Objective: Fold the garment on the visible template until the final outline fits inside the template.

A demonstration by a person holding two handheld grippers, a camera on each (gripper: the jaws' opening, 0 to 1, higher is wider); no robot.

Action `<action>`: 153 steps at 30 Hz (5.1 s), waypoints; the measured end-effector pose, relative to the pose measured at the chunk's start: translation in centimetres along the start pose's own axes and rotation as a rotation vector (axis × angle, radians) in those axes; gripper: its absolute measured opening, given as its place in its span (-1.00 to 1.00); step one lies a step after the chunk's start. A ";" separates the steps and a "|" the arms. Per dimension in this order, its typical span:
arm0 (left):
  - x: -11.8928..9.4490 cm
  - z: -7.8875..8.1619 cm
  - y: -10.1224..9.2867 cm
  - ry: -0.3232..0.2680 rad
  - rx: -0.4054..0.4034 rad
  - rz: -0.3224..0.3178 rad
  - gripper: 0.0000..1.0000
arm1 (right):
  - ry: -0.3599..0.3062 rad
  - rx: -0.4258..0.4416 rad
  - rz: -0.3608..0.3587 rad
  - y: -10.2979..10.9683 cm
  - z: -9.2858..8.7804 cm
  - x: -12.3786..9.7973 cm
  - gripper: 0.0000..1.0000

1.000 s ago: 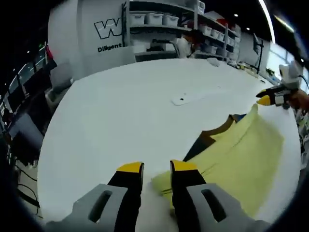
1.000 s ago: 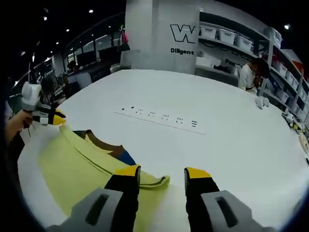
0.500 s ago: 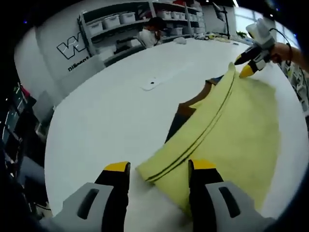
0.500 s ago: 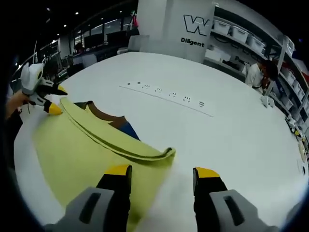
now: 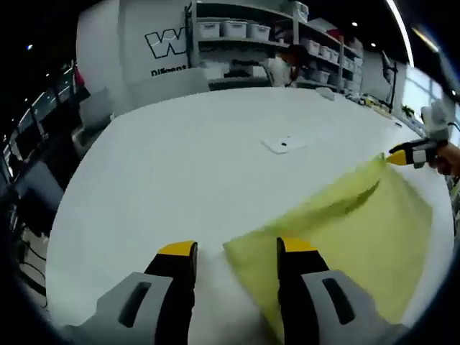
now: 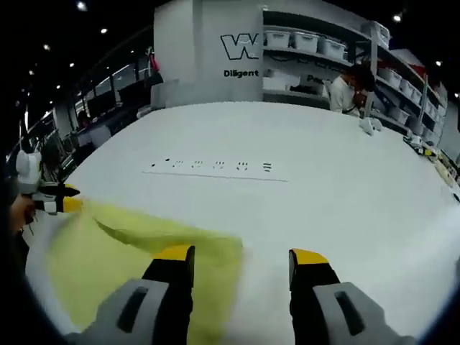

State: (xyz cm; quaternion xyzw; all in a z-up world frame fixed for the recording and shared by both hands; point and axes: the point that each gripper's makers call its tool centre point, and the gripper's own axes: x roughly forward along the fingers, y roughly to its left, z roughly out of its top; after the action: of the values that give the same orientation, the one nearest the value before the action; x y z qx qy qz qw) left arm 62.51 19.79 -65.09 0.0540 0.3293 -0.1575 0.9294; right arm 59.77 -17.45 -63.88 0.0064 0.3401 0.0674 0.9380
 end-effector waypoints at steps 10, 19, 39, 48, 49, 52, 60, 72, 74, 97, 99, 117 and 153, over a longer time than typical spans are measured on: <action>-3.2 0.6 -1.4 -0.031 -0.090 -0.065 -0.09 | 0.001 0.120 0.106 2.1 -0.4 -2.1 0.06; -6.3 0.3 -2.6 -0.048 -0.099 -0.085 -0.04 | 0.033 0.126 0.153 2.7 -2.4 -4.1 0.16; -11.1 -5.5 -5.0 -0.020 -0.128 -0.138 -0.10 | 0.116 0.039 0.197 5.2 -9.2 -10.6 0.21; -12.8 -7.2 -5.9 -0.016 -0.137 -0.180 -0.15 | 0.133 0.006 0.240 6.0 -10.9 -11.6 0.08; -12.9 -7.3 -6.2 -0.020 -0.133 -0.190 -0.15 | 0.134 0.006 0.247 6.2 -10.9 -11.7 0.04; -13.3 -7.8 -6.8 -0.033 -0.100 -0.213 -0.14 | 0.130 0.002 0.258 6.4 -11.3 -11.9 -0.09; -13.7 -10.2 -7.3 0.008 -0.078 -0.215 -0.23 | 0.131 -0.004 0.261 6.2 -12.2 -11.8 -0.14; -14.8 -12.4 -8.2 0.031 -0.071 -0.258 -0.47 | 0.156 -0.004 0.254 5.2 -13.8 -11.8 -0.48; -14.8 -12.7 -8.2 0.040 -0.069 -0.259 -0.50 | 0.154 -0.011 0.246 5.0 -13.8 -11.8 -0.56; -15.1 -12.9 -7.3 0.030 0.170 -0.282 -0.97 | 0.169 -0.090 0.233 3.9 -13.8 -11.8 -1.00; -15.0 -12.9 -7.2 0.036 0.200 -0.283 -0.97 | 0.173 -0.100 0.232 3.8 -13.8 -11.7 -1.00; -15.6 -9.6 -6.1 -0.035 -0.077 -0.211 -0.26 | 0.167 0.019 0.225 3.9 -12.6 -12.7 -0.49; -15.3 -13.0 -6.3 0.100 -0.019 -0.154 -0.94 | 0.185 0.007 0.246 6.1 -13.7 -11.9 -1.00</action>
State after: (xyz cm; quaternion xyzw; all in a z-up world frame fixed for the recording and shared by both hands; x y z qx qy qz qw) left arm 41.45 20.49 -65.57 0.0276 0.3801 -0.2223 0.8974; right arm 41.28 -13.39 -66.48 0.0449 0.4218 0.1808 0.8874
